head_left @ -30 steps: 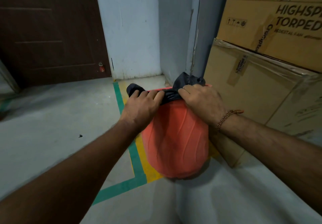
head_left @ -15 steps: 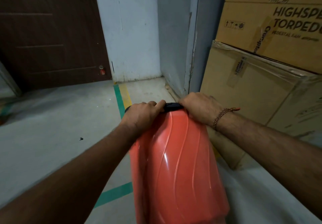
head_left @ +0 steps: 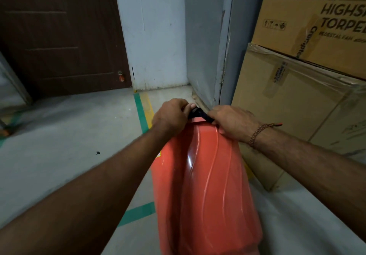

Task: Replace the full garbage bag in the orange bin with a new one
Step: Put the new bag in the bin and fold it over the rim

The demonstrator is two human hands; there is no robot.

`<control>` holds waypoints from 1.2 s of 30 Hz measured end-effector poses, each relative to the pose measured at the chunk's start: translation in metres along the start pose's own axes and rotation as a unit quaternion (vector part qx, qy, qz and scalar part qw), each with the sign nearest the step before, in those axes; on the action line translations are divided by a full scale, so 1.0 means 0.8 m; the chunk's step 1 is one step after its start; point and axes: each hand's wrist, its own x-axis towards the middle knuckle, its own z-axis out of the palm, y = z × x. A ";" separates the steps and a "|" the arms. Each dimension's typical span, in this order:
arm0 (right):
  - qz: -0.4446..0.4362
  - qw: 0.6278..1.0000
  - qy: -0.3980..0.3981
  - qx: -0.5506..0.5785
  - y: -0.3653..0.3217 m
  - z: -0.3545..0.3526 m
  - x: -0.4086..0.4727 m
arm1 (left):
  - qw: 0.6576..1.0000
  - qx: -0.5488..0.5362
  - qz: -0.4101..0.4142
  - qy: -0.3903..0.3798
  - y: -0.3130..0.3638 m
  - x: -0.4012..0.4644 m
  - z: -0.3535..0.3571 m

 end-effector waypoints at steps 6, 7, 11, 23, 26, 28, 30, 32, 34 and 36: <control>0.020 1.000 -0.021 0.009 0.007 0.000 -0.002 | 0.995 -0.077 -0.027 -0.057 -0.012 0.006 -0.009; 0.027 0.999 -0.024 0.010 0.009 0.002 -0.001 | 0.994 -0.082 -0.026 -0.068 -0.015 0.005 -0.009; 0.053 0.998 -0.038 0.024 0.021 0.006 0.004 | 0.990 -0.077 -0.006 -0.115 -0.026 -0.001 -0.014; 0.063 0.991 -0.083 0.084 0.037 -0.003 0.020 | 0.991 -0.030 0.077 -0.102 -0.024 -0.014 -0.002; 0.075 0.990 -0.075 0.095 0.039 -0.003 0.018 | 0.991 -0.012 0.096 -0.089 -0.019 -0.014 0.002; 0.082 0.989 -0.071 0.098 0.038 -0.003 0.018 | 0.992 -0.006 0.101 -0.078 -0.020 -0.012 0.004; 0.084 0.989 -0.072 0.096 0.034 -0.002 0.016 | 0.992 0.024 0.103 -0.074 -0.024 -0.009 0.005; 0.082 0.991 -0.074 0.075 0.029 0.000 0.015 | 0.983 0.102 0.122 -0.090 -0.026 -0.010 0.009; 0.082 0.993 -0.070 0.050 0.025 0.002 0.016 | 0.965 0.187 0.159 -0.095 -0.023 -0.015 0.013; 0.080 0.995 -0.058 0.025 0.020 0.002 0.016 | 0.952 0.232 0.187 -0.078 -0.023 -0.017 0.015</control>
